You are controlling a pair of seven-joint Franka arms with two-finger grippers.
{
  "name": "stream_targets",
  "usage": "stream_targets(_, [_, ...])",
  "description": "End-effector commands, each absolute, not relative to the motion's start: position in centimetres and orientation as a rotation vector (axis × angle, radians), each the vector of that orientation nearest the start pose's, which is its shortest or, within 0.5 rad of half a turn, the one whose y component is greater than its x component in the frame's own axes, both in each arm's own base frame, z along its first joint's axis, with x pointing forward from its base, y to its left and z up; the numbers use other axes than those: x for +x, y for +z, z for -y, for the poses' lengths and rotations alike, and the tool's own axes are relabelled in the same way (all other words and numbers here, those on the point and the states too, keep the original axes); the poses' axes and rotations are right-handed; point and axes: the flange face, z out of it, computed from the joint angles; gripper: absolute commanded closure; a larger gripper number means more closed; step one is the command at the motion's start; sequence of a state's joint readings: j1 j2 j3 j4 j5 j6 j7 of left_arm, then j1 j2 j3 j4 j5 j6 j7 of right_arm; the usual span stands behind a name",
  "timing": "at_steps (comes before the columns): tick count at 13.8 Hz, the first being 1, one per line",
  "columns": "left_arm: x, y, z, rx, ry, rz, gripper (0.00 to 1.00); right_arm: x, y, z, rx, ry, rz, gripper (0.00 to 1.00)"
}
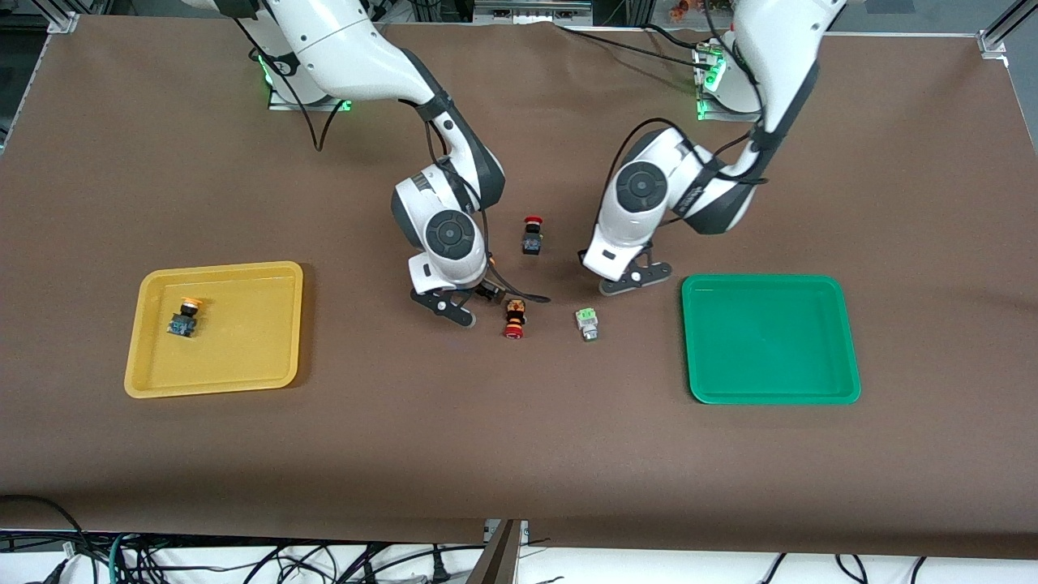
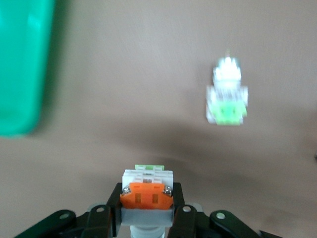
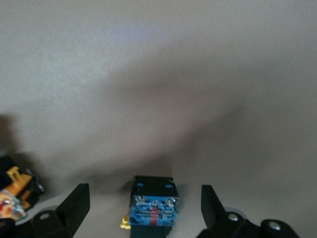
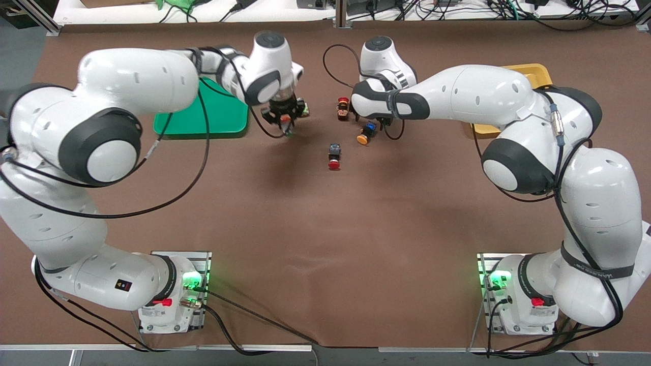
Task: Place green and yellow buttons in trays
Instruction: 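Grasp the second blue button with the right gripper while the left gripper holds, then carry the blue button to the yellow tray while the left gripper reaches the green tray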
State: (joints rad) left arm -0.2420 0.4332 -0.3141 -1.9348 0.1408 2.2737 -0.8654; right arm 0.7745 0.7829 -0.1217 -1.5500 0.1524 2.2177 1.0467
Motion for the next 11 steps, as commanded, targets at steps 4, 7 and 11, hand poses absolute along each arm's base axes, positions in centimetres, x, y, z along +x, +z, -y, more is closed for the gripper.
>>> stream_targets(4, [61.9,26.3,15.8,-3.155,0.094,-0.057,1.00,53.5,18.9,-43.0,-3.125,0.162,-0.676,1.00])
stream_targets(7, [63.5,23.9,7.9,-3.173,0.114,-0.213,1.00,59.2,24.4,-34.2,-3.149,0.263,-0.459,1.00])
stream_targets(11, [66.4,18.5,2.8,-3.225,0.070,-0.290,0.92,63.3,25.7,-17.8,-3.221,0.477,-0.129,1.00])
